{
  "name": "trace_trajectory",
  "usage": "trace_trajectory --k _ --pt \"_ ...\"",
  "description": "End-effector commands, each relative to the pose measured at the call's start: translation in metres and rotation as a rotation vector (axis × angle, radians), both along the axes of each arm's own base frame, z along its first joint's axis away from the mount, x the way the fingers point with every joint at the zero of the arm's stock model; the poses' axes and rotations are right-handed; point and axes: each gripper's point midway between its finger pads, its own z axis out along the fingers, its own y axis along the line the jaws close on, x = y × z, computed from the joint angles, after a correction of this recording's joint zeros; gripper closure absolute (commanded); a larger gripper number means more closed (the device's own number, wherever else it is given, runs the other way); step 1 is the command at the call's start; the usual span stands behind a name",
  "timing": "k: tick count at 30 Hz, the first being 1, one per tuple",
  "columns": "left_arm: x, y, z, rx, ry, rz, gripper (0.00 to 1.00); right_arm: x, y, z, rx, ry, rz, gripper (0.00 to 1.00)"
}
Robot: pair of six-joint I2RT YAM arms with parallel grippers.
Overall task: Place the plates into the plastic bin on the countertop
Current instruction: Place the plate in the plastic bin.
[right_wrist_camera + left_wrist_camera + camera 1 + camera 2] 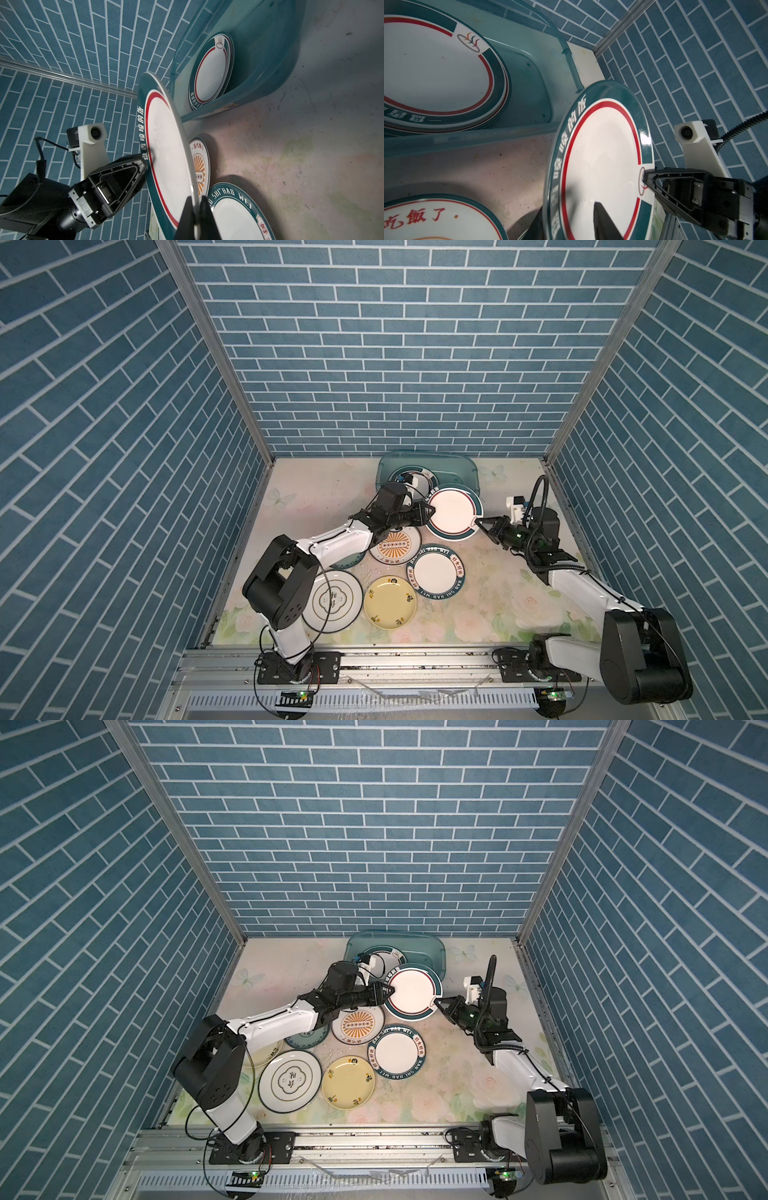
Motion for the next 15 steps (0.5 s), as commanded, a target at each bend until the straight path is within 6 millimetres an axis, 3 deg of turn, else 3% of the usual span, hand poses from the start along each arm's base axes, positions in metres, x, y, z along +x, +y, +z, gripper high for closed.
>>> trace_trajectory --k 1,15 --pt "-0.0008 -0.0027 0.0005 -0.001 -0.004 -0.009 0.63 0.0067 0.0059 0.0252 0.038 -0.066 0.013 1.00" --pt "0.0009 -0.0029 -0.0015 0.006 0.007 -0.006 0.77 0.0076 0.0092 0.0220 0.038 -0.048 0.024 1.00"
